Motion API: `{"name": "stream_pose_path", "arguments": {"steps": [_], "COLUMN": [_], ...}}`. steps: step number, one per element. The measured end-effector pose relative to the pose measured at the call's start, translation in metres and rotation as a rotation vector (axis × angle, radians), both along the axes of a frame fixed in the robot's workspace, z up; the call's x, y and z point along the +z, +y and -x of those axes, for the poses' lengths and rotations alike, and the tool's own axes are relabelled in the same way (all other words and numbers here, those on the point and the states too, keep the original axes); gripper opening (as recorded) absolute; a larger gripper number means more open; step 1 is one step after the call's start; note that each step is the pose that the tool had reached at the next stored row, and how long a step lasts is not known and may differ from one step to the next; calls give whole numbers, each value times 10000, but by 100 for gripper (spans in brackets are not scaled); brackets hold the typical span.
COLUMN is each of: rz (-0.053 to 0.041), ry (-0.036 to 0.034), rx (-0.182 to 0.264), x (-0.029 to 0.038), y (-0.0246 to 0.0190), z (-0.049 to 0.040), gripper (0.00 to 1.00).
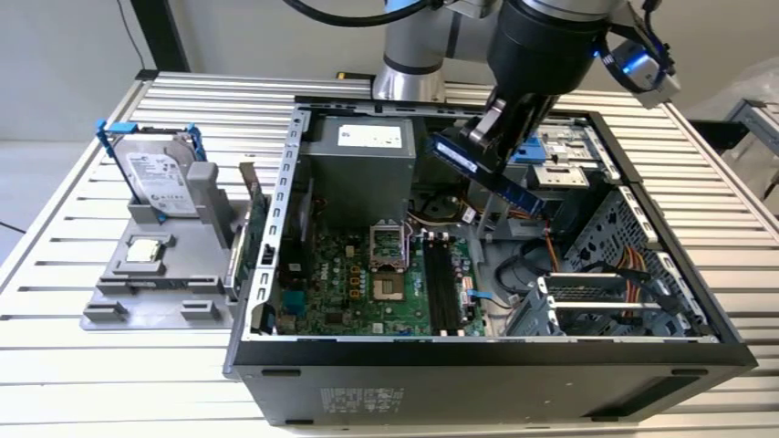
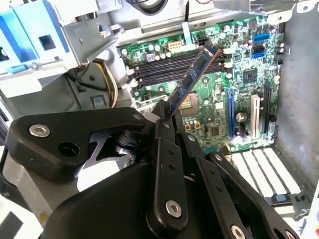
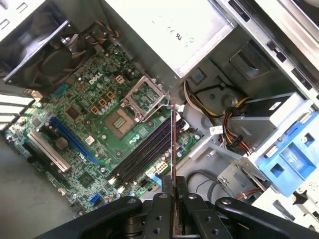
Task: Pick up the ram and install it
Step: 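Insert the ram into the slot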
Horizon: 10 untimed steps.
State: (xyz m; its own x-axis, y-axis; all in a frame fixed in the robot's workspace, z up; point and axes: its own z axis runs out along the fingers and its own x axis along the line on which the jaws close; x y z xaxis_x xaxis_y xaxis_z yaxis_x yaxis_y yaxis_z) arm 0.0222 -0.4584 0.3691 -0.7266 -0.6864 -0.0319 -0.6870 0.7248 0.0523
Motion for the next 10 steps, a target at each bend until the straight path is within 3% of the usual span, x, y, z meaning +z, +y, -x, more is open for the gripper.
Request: {"name": "stream_pose_path", "arguments": {"steps": [10], "rz": [0], "ry": [0], "rx": [-1210], "x": [0], "y": [0], "z": [0], "gripper": [0]}}
